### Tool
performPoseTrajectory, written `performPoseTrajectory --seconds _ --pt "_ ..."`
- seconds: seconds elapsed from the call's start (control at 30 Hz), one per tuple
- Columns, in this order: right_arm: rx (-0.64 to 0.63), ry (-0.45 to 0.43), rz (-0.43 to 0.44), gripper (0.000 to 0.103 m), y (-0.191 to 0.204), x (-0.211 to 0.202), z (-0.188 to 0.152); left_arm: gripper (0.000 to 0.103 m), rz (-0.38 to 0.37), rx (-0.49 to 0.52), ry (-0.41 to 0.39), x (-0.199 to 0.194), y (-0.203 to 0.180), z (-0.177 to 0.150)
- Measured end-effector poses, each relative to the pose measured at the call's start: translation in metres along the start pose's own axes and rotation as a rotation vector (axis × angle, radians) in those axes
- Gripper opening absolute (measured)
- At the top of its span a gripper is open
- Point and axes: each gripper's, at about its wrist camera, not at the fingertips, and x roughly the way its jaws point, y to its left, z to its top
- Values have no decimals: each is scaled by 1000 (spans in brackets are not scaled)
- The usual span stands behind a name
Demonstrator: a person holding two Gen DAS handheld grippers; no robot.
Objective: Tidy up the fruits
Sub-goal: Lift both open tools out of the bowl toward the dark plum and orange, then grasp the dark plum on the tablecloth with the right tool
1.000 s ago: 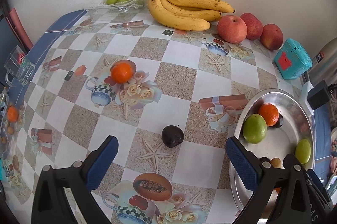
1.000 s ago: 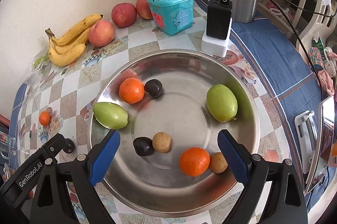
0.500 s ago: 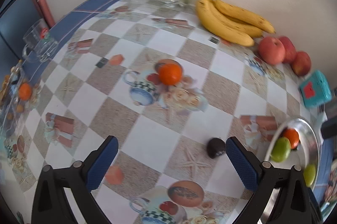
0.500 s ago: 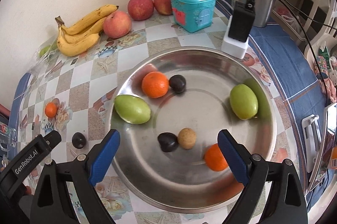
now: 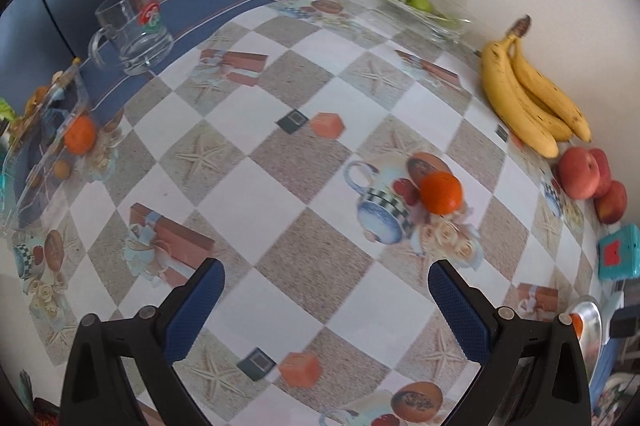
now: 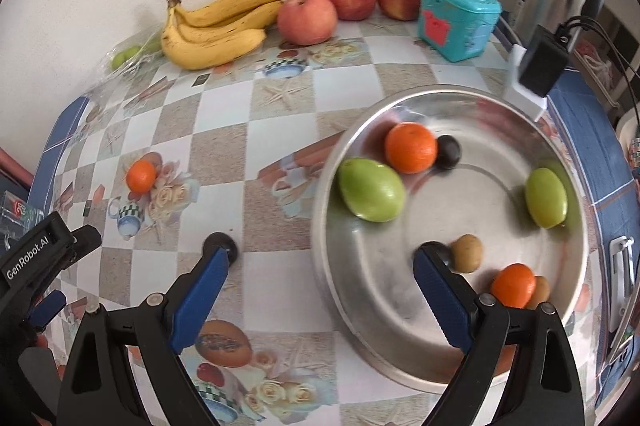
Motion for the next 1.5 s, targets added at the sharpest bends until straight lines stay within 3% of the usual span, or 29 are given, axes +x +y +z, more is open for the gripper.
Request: performPoseTrajectory --seconds 0.3,0.6,1.0,1.23,1.43,1.5 --pt "-55 0 62 94 35 6 -2 103 12 -87 9 6 30 15" --pt "-104 8 77 94 55 14 -7 103 7 -61 34 13 27 17" --pt "-125 -17 106 92 61 27 -15 103 67 14 94 40 15 0" --pt "-106 -1 123 50 58 37 -17 103 67 13 94 43 14 -1" --pt "-94 1 140 34 56 38 -17 103 65 15 96 44 13 -3" --pt "-94 -1 144 34 55 37 -16 103 64 14 95 44 13 -3"
